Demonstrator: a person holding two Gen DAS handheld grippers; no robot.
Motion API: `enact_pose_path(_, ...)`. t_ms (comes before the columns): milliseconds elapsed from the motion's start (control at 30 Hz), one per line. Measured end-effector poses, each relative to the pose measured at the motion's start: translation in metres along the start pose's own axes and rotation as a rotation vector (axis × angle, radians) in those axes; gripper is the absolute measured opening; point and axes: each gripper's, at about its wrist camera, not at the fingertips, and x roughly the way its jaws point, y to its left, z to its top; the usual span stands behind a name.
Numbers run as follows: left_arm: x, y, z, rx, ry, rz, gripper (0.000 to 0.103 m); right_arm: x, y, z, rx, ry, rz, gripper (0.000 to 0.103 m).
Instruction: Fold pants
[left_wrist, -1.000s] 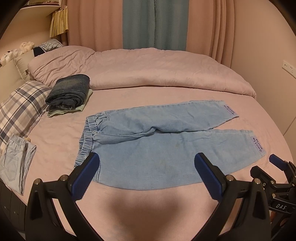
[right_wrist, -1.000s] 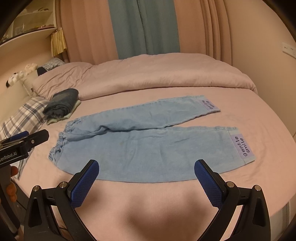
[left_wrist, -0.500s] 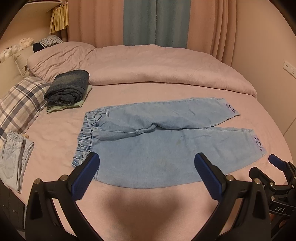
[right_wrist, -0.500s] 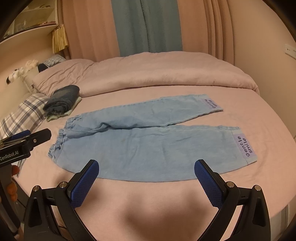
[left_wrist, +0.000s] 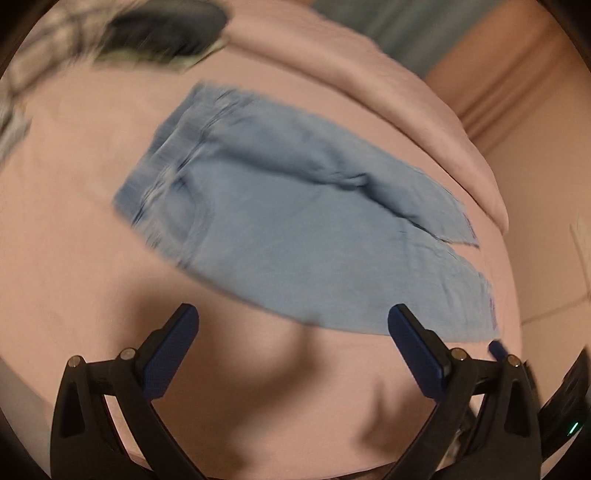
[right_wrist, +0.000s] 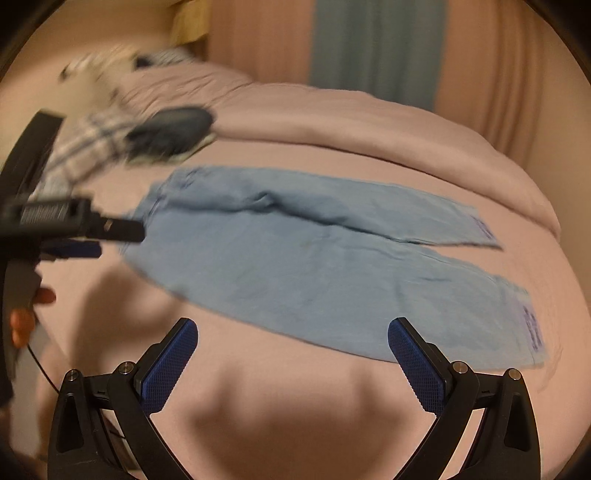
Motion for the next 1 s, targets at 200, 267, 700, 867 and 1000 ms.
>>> enact_pose_path(200,0.006,0.04,0.008,-0.159,-0.025,-0.065,0.101,0.032,0.049,-0.008,-0.164,0.002,0.086,0.102)
enact_pose_path(267,0.011,0.044,0.015,-0.19,-0.059,-0.097,0.098,0.041,0.061,-0.008,-0.21,-0.001,0.095,0.102)
enact_pose_path(700,0.05,0.076,0.057,-0.275,-0.148,-0.194,0.035,0.106,0.098,0.021,-0.31,0.032,0.132,0.055)
enact_pose_path(867,0.044,0.081,0.052,-0.243,-0.16,-0.215,0.016,0.099,0.097,0.021,-0.267,0.033,0.232,0.017)
enact_pose_path(1000,0.023,0.078,0.044,-0.2,-0.222,-0.192,0.013,0.088,0.097,0.022,-0.246,0.03,0.274,0.011)
